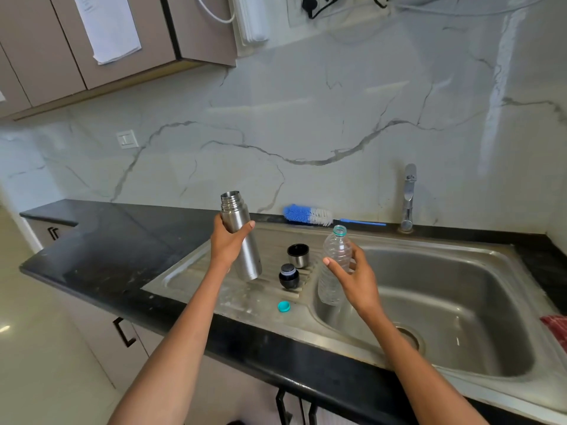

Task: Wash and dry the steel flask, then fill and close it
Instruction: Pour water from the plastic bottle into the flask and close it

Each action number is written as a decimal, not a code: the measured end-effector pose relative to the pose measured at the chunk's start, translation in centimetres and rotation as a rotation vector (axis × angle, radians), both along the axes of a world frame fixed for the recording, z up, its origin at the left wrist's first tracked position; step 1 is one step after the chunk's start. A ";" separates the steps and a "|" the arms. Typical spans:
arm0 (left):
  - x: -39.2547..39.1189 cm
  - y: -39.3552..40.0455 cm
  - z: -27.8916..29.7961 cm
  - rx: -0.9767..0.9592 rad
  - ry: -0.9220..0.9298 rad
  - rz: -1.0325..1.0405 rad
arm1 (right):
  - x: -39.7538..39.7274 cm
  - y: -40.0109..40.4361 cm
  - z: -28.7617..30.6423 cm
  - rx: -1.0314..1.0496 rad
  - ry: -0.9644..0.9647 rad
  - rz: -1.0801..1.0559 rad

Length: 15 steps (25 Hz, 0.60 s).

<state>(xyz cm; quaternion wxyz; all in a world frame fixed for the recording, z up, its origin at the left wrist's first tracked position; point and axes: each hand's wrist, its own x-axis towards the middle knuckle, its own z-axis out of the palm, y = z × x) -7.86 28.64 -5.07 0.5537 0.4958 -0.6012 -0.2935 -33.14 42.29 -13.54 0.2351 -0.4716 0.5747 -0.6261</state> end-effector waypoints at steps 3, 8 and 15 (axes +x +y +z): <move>-0.2 -0.4 -1.1 -0.003 0.020 -0.007 | -0.4 0.3 0.1 0.023 0.028 -0.008; -1.0 -1.9 -1.7 0.010 0.006 -0.037 | -0.5 0.1 -0.3 0.070 0.103 0.021; -2.3 -3.5 -2.8 0.011 -0.027 -0.048 | -0.7 -0.4 -0.3 0.119 0.134 0.028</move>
